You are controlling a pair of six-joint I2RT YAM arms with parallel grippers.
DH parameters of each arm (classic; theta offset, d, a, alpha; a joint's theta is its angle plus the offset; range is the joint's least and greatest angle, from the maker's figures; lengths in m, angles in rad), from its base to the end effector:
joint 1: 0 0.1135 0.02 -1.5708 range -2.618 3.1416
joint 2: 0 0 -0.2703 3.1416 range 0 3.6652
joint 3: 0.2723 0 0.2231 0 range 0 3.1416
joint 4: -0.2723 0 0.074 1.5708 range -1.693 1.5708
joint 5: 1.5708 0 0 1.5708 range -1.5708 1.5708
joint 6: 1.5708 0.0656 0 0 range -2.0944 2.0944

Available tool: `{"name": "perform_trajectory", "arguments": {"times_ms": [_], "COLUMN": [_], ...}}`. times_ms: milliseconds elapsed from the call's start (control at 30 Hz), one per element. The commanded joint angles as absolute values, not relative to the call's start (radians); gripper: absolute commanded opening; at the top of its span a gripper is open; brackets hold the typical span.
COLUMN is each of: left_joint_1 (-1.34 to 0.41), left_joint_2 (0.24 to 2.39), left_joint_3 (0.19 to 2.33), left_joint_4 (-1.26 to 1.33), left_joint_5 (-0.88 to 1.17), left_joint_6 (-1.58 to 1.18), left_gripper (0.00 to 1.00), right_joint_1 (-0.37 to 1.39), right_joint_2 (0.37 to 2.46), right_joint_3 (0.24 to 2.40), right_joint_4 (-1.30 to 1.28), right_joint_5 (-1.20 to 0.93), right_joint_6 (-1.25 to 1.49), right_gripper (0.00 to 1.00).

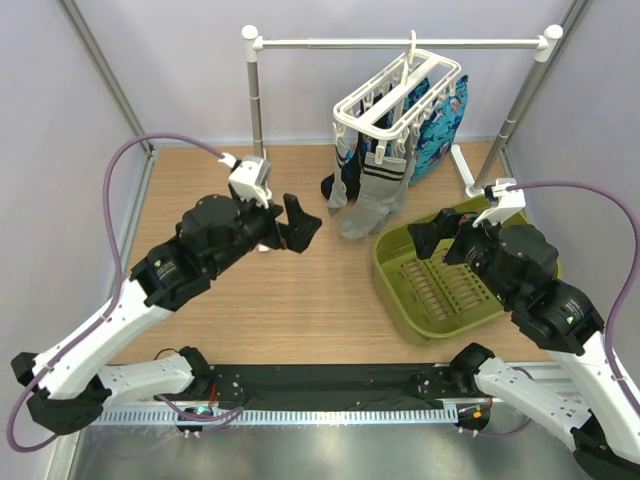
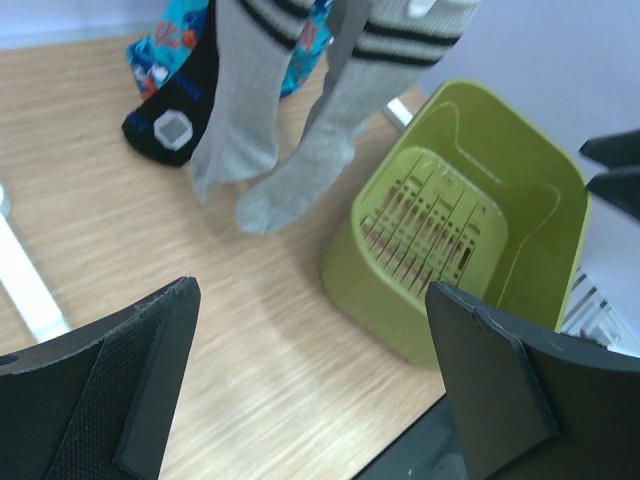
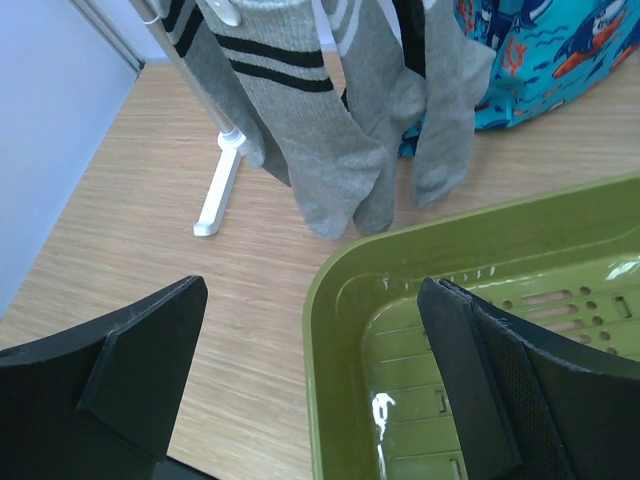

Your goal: Remove the socks clipped to the hanger

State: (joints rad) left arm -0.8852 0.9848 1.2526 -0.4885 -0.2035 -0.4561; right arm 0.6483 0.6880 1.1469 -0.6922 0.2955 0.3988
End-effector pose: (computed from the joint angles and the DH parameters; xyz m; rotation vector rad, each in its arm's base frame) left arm 0.1348 -0.1439 0.4232 0.2460 1.8388 -0.7720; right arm 0.0995 0.0514 0.4025 -0.0140 1.8198 0.4811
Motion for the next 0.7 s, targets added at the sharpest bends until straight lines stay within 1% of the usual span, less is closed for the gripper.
{"name": "perform_trajectory", "arguments": {"times_ms": [0, 67, 133, 233, 267, 367, 400, 567, 667], "left_joint_1": [-0.885, -0.882, -0.873, -0.822, -0.807, -0.772, -0.767, -0.755, -0.730], "left_joint_2": [1.049, 1.077, 1.110, 1.146, 1.152, 1.186, 1.196, 1.297, 1.356], "left_joint_3": [1.339, 1.359, 1.364, 1.350, 1.342, 1.315, 1.315, 1.318, 1.296], "left_joint_4": [-0.376, -0.322, -0.296, -0.204, -0.180, -0.080, -0.062, 0.064, 0.179], "left_joint_5": [-0.186, -0.128, -0.100, 0.036, 0.119, 0.278, 0.303, 0.374, 0.394], "left_joint_6": [-0.411, -0.381, -0.368, -0.373, -0.380, -0.374, -0.370, -0.354, -0.408], "left_gripper": [1.00, 1.00, 1.00, 1.00, 1.00, 0.98, 0.97, 0.93, 0.90], "right_joint_1": [0.652, 0.652, 0.652, 0.650, 0.649, 0.635, 0.627, 0.580, 0.519], "right_joint_2": [0.739, 0.779, 0.848, 0.935, 0.959, 1.018, 1.031, 1.121, 1.161], "right_joint_3": [1.192, 1.224, 1.290, 1.403, 1.432, 1.525, 1.566, 1.680, 1.733], "right_joint_4": [-0.609, -0.586, -0.572, -0.571, -0.566, -0.548, -0.546, -0.577, -0.598], "right_joint_5": [0.267, 0.206, 0.178, 0.108, 0.088, 0.019, -0.029, -0.123, -0.195], "right_joint_6": [0.259, 0.220, 0.189, 0.131, 0.120, 0.118, 0.126, 0.138, 0.164], "right_gripper": [1.00, 1.00, 0.98, 0.92, 0.89, 0.81, 0.80, 0.80, 0.80]}}
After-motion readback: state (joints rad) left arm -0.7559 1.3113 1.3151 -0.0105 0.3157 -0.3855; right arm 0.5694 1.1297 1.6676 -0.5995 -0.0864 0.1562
